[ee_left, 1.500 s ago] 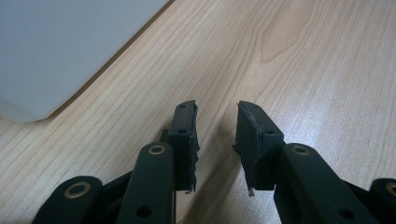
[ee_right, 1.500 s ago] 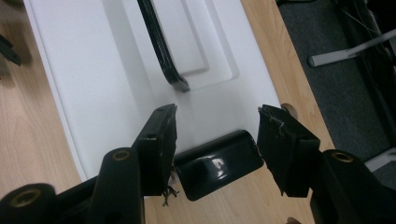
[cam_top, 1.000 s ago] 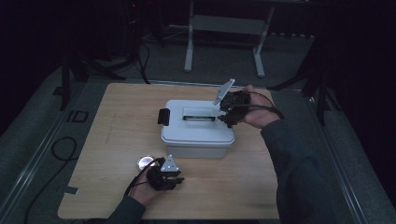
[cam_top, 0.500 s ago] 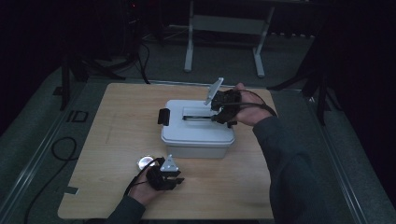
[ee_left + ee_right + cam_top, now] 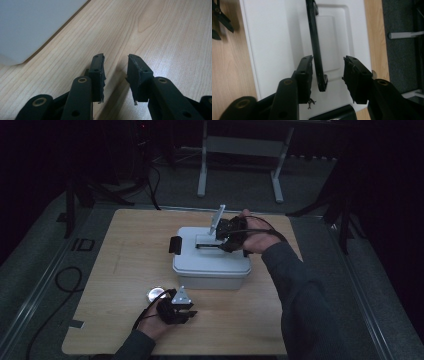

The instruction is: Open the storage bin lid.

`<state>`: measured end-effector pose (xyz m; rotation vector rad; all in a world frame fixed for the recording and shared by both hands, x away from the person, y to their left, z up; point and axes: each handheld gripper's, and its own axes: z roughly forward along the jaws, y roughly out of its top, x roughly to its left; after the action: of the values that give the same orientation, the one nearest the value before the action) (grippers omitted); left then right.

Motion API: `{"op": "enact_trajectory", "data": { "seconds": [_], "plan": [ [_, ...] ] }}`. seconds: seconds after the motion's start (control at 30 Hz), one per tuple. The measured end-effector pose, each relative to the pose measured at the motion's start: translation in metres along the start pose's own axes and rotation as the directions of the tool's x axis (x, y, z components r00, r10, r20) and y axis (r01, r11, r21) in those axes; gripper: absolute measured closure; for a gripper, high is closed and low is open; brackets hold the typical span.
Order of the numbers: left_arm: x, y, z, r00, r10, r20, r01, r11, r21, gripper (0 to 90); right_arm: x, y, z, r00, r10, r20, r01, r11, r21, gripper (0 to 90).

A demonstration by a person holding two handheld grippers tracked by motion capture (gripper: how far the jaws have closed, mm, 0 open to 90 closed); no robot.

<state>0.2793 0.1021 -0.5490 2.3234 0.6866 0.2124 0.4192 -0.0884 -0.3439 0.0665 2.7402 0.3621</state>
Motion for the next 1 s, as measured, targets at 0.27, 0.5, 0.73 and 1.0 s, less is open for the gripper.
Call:
{"op": "enact_trajectory", "data": {
  "seconds": [0.27,0.5,0.73,1.0],
  "plan": [
    [0.0,0.0,0.0,1.0,0.003,-0.001,-0.003,1.0,0.001,66.7,0.0,0.009,0.008,0.9997,-0.018,-0.016,0.018,1.0,0.02,62.0],
    [0.0,0.0,0.0,1.0,0.002,0.003,-0.002,1.0,0.003,66.7,0.001,0.014,0.018,0.9984,-0.032,-0.046,0.035,0.998,0.052,62.8],
    [0.001,0.0,-0.001,1.0,0.0,0.005,0.0,1.0,0.002,66.8,0.0,0.021,0.024,0.9964,-0.047,-0.07,0.052,0.996,0.068,67.8],
    [0.001,0.0,-0.001,1.0,-0.003,0.008,0.003,1.0,0.0,66.7,-0.002,0.028,0.029,0.9922,-0.073,-0.101,0.082,0.993,0.083,75.8]
  ]
}}
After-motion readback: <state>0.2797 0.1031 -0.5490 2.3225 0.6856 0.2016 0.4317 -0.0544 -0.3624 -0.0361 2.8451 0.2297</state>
